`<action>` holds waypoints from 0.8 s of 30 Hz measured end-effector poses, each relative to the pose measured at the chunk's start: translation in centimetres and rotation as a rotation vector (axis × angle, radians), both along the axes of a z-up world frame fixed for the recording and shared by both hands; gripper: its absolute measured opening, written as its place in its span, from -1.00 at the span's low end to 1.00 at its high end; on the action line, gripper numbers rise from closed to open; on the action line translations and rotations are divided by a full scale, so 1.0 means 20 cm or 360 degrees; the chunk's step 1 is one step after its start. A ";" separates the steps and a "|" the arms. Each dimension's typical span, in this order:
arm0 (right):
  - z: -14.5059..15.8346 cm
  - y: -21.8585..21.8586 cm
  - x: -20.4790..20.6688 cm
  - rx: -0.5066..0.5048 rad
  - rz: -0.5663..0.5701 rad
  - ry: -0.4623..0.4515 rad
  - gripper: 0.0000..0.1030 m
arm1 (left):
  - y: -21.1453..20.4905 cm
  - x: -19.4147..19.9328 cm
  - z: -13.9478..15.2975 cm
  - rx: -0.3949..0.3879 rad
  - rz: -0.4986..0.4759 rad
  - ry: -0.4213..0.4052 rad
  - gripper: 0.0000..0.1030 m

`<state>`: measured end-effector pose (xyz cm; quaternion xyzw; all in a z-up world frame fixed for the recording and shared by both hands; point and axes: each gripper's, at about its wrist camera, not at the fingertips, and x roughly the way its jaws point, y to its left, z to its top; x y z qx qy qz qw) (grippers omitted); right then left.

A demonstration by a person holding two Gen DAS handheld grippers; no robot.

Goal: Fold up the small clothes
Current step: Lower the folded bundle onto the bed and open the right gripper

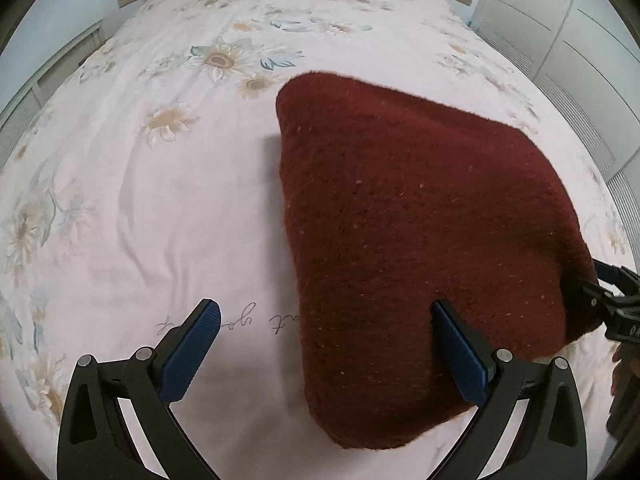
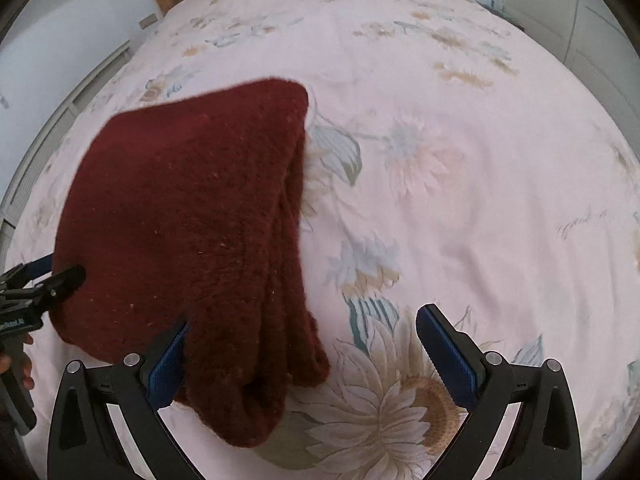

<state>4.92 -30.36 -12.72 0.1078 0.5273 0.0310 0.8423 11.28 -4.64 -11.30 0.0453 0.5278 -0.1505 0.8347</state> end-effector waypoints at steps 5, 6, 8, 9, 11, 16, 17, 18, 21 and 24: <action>0.03 0.00 -0.02 0.0021 -0.0042 -0.0017 0.99 | 0.01 -0.03 0.00 -0.0037 0.0016 -0.0027 0.99; 0.05 0.01 -0.02 0.0001 -0.0033 -0.0020 0.99 | 0.01 -0.03 0.01 -0.0025 0.0011 -0.0034 0.99; 0.13 0.02 -0.03 -0.0030 -0.0029 -0.0040 0.99 | 0.00 -0.03 0.05 -0.0011 0.0022 -0.0046 0.99; 0.17 0.02 -0.04 -0.0039 -0.0030 -0.0063 0.99 | 0.00 -0.04 0.07 -0.0005 0.0033 -0.0047 0.99; 0.28 0.03 -0.08 -0.0071 -0.0040 -0.0115 0.99 | 0.01 -0.04 0.12 0.0022 0.0062 -0.0045 0.98; 0.50 0.02 -0.19 -0.0123 -0.0074 -0.0196 0.99 | 0.06 -0.12 0.30 0.0095 0.0151 -0.0095 0.98; 0.56 0.02 -0.22 -0.0151 -0.0089 -0.0214 0.99 | 0.08 -0.15 0.34 0.0091 0.0168 -0.0102 0.98; 0.60 0.02 -0.25 -0.0177 -0.0095 -0.0232 0.99 | 0.10 -0.17 0.38 0.0087 0.0175 -0.0114 0.98; 0.75 0.02 -0.36 -0.0267 -0.0094 -0.0294 0.99 | 0.15 -0.26 0.49 0.0102 0.0204 -0.0188 0.98; 0.84 0.01 -0.46 -0.0315 -0.0097 -0.0342 0.99 | 0.17 -0.33 0.58 0.0183 0.0222 -0.0239 0.98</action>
